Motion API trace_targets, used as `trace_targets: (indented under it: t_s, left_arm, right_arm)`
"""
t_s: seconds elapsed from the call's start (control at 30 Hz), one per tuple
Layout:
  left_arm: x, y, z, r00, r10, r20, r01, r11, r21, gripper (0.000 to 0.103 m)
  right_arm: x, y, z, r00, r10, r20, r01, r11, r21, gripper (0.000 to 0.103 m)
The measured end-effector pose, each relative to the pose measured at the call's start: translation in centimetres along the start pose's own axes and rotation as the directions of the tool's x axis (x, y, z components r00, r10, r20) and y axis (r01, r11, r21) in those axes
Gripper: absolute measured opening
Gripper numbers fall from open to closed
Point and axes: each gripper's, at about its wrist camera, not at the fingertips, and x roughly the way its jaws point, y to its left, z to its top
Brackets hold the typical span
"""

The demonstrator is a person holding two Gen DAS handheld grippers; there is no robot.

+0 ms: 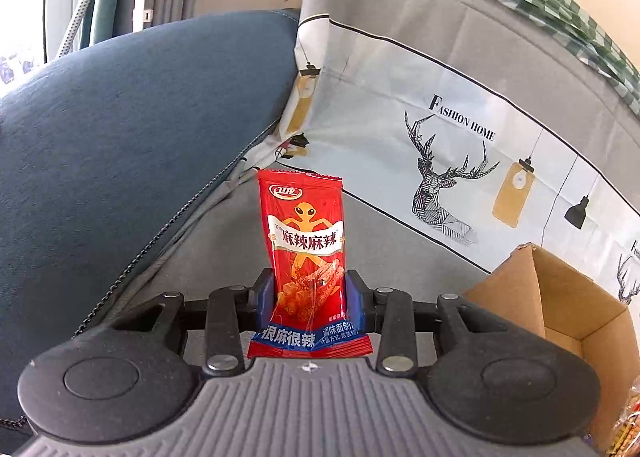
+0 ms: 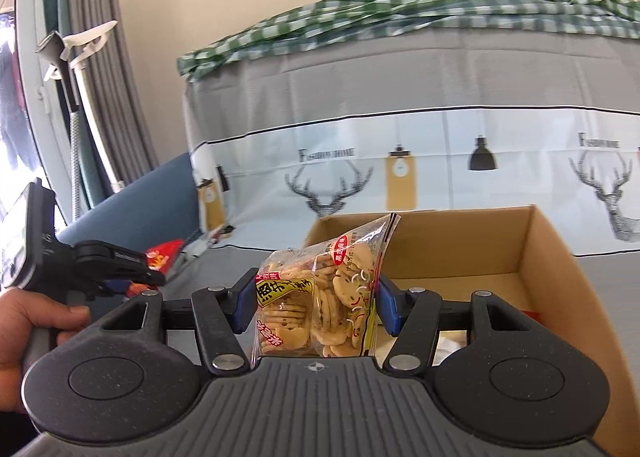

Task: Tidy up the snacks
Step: 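Carry the red packet with the left gripper while the right gripper carries the cracker bag over the box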

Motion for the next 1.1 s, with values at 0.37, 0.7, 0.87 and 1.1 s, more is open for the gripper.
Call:
trace_targets:
  t_s: [0.37, 0.7, 0.87, 1.1]
  left_arm:
    - [0.2, -3.5, -0.3, 0.998, -0.057, 0.028, 0.056, 0.998, 0.033, 0.04]
    - [-1.1, -5.7, -0.8, 0.989, -0.122, 0.083, 0.115, 0.99, 0.085, 0.04]
    - [-2.3, -7.0, -1.0, 0.97, -0.202, 0.136, 0.186, 0.974, 0.127, 0.04]
    - [-3.5, -8.6, -1.4, 0.935, -0.306, 0.179, 0.278, 0.947, 0.161, 0.04]
  right_arm:
    - [-1.3, -4.4, -0.6, 0.996, -0.087, 0.007, 0.087, 0.996, 0.022, 0.061]
    - [-1.5, -5.0, -0.7, 0.993, -0.116, 0.006, 0.116, 0.993, 0.029, 0.061]
    - [-1.3, -4.8, -0.7, 0.993, -0.121, 0.013, 0.121, 0.992, 0.03, 0.061]
    - [-1.1, -4.6, -0.8, 0.992, -0.128, 0.019, 0.128, 0.991, 0.031, 0.061]
